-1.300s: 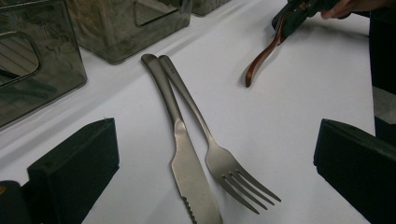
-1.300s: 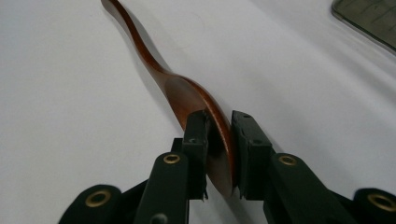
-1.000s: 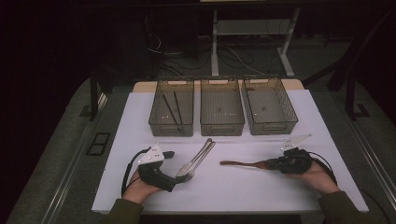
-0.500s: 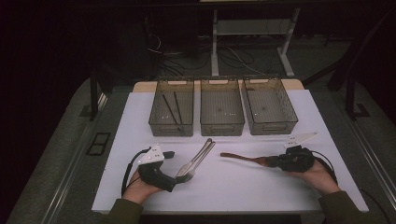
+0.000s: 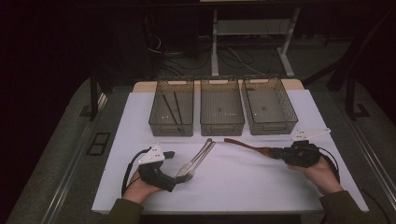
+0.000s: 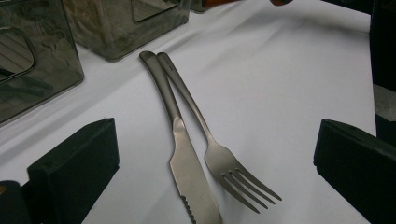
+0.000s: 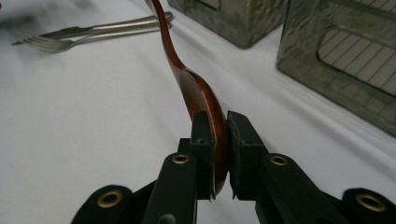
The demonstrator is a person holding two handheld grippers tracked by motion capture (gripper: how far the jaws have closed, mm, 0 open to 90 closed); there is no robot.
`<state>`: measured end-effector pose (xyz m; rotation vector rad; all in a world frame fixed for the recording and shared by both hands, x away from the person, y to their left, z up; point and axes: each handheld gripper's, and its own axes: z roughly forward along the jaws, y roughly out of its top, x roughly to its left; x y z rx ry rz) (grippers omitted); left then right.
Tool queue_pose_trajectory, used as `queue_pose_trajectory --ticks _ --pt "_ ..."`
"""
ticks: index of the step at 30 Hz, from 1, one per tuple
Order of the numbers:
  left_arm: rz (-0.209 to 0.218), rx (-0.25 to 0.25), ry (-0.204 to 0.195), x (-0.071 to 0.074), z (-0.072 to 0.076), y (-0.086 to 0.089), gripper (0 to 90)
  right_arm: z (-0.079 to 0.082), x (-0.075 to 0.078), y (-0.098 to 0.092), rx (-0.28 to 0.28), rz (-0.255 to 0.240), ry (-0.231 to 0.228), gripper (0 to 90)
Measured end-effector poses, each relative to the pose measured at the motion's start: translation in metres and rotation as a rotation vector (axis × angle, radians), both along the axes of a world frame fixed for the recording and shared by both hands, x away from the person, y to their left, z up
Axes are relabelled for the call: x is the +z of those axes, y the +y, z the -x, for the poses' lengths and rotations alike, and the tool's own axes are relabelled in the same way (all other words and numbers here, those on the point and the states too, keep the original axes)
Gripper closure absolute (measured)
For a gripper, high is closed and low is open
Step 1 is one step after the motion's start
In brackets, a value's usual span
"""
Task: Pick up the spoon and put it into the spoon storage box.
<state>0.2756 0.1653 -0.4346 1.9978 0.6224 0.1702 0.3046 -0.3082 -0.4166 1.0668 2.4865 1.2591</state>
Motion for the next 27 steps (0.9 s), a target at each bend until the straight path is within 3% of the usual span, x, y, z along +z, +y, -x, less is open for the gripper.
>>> queue_pose_trajectory --ticks 19,27 --pt "0.004 -0.002 0.004 0.0 -0.001 -0.001 0.0 -0.016 0.027 -0.003 -0.065 -0.064 -0.051 80.4" --pt "0.001 -0.005 0.004 0.0 0.0 -0.002 0.0 -0.022 0.035 0.004 -0.091 -0.058 -0.061 80.4"
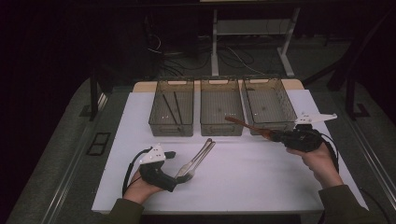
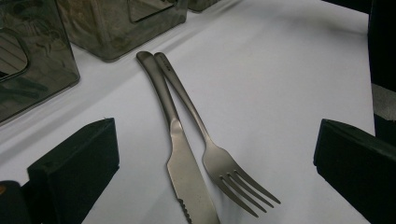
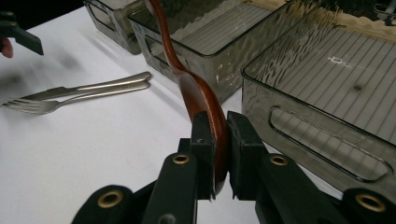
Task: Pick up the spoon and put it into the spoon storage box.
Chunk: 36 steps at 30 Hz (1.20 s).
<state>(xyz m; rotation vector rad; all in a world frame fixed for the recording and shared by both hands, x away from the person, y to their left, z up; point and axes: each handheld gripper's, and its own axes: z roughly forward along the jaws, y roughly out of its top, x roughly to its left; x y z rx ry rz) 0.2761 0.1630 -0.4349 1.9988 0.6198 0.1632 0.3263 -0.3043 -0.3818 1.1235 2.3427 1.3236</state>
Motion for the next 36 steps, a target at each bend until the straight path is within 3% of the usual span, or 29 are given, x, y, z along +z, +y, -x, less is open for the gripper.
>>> queue_pose_trajectory --ticks 8,16,22,36 --pt "0.001 -0.001 -0.001 0.0 0.0 0.0 0.0 -0.007 0.007 0.007 -0.023 -0.005 -0.007 80.4" --pt "0.001 -0.005 -0.004 0.001 0.001 0.0 0.0 -0.021 0.009 0.023 -0.047 0.027 -0.01 80.5" --pt "0.006 -0.006 -0.003 0.001 0.0 -0.001 0.0 -0.034 0.009 0.032 -0.092 0.062 0.003 80.5" --pt "0.01 -0.019 -0.003 0.001 0.0 -0.004 0.0 -0.073 0.013 0.064 -0.157 0.068 0.016 80.5"
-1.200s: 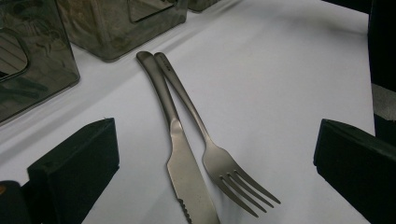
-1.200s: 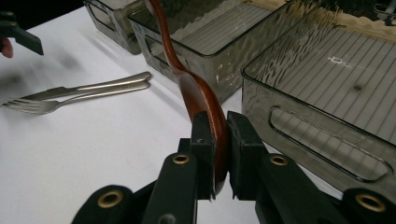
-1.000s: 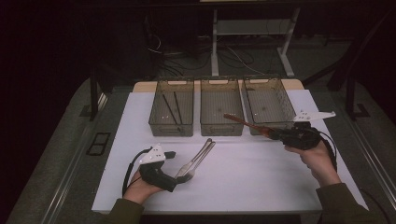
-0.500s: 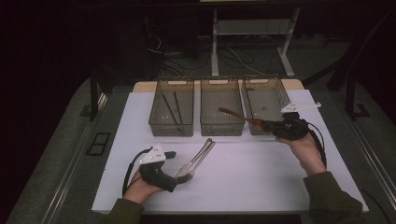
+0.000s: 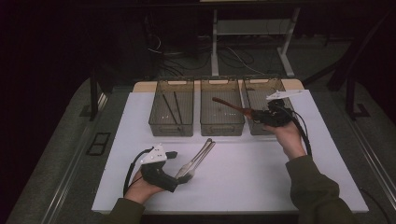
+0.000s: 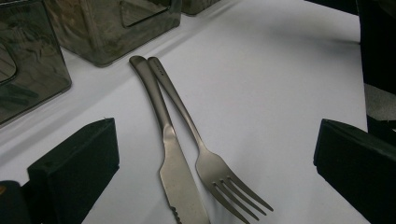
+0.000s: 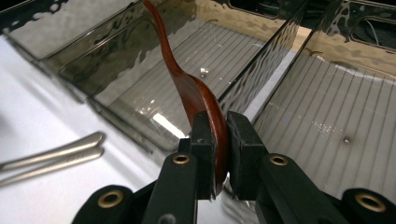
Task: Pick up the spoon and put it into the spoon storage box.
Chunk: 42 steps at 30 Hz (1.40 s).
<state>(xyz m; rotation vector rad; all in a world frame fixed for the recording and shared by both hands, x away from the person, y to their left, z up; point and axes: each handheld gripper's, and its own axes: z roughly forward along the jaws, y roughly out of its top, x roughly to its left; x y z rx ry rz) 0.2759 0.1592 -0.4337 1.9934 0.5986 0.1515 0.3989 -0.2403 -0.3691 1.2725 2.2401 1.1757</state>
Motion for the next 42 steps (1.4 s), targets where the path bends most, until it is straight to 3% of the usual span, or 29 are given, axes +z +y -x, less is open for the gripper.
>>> queue_pose_trajectory --ticks 10,21,34,42 --pt "0.003 -0.004 0.003 0.0 0.0 -0.001 0.0 -0.018 -0.003 0.03 -0.011 0.022 0.013 80.5" --pt "0.003 -0.009 0.003 0.0 0.001 -0.002 0.0 -0.028 -0.015 0.046 -0.017 0.049 0.033 80.4" --pt "0.003 -0.009 0.004 0.0 0.001 -0.003 0.0 -0.026 -0.015 0.047 0.012 0.034 0.028 70.0" --pt "0.004 -0.006 0.005 0.0 0.001 -0.002 0.0 -0.018 -0.003 0.038 0.045 -0.043 -0.003 49.0"
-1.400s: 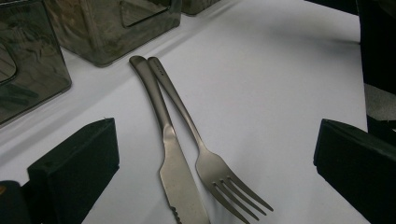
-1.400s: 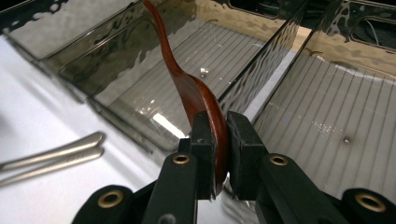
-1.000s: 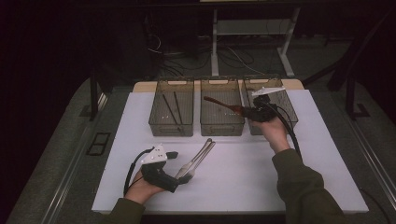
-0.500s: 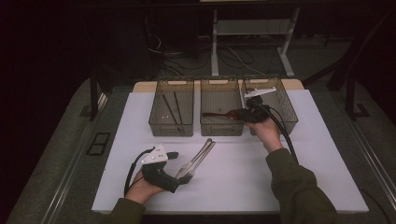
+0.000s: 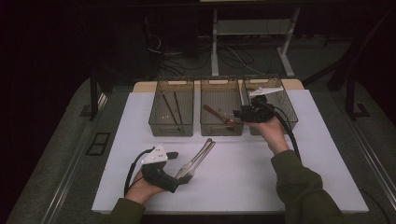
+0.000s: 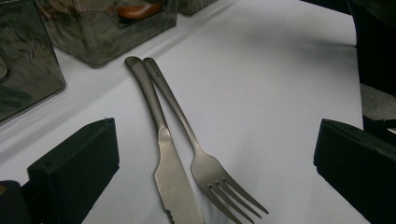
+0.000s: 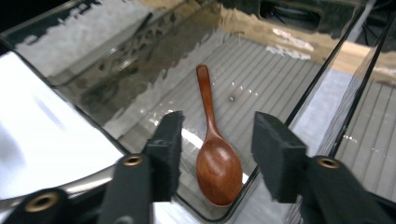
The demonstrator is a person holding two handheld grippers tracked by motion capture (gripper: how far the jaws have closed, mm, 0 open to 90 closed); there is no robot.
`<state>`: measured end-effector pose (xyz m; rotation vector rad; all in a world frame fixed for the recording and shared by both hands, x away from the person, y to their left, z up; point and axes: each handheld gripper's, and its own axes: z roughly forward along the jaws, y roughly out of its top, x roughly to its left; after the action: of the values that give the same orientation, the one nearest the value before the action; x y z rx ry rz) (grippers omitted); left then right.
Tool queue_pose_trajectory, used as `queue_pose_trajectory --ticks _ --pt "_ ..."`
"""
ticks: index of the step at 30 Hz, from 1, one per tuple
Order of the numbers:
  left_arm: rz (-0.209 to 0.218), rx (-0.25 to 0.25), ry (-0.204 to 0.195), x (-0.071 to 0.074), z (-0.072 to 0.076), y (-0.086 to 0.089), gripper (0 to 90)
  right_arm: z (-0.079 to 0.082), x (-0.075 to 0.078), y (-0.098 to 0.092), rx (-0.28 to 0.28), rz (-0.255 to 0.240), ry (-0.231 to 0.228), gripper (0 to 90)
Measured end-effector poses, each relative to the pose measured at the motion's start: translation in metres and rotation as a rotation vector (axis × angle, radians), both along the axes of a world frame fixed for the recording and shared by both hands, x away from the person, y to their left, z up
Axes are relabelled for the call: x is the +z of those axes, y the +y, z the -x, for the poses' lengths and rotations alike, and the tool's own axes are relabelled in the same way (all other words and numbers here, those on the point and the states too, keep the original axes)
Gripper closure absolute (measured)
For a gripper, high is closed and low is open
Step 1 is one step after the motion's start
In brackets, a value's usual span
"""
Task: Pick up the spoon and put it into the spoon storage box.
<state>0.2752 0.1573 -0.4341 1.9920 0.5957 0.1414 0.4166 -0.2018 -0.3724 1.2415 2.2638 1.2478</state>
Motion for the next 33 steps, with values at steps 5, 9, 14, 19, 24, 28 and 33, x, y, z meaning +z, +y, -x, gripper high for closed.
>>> queue_pose_trajectory --ticks 5,9,14,19,24,28,33 --pt "-0.001 0.003 0.002 0.0 -0.001 0.0 0.0 0.011 0.008 -0.011 0.035 -0.044 -0.025 41.3" --pt "0.001 0.008 0.006 -0.001 -0.001 0.0 0.0 0.022 0.009 -0.019 0.06 -0.055 -0.031 36.6" --pt "-0.001 0.011 0.007 -0.001 -0.001 0.001 0.0 0.038 0.007 -0.032 0.07 -0.089 -0.036 34.2" --pt "-0.002 0.011 0.006 -0.001 -0.001 0.001 0.0 0.055 -0.001 -0.044 0.082 -0.133 -0.038 32.9" --pt "0.001 0.015 0.006 -0.001 -0.001 0.001 0.0 0.071 -0.006 -0.051 0.1 -0.113 -0.039 31.5" --pt "0.0 0.014 0.003 0.0 0.0 0.002 0.0 0.083 -0.011 -0.056 0.111 -0.104 -0.039 30.1" --pt "0.001 0.017 0.002 0.0 0.0 0.002 0.0 0.094 -0.019 -0.064 0.12 -0.104 -0.033 28.9"
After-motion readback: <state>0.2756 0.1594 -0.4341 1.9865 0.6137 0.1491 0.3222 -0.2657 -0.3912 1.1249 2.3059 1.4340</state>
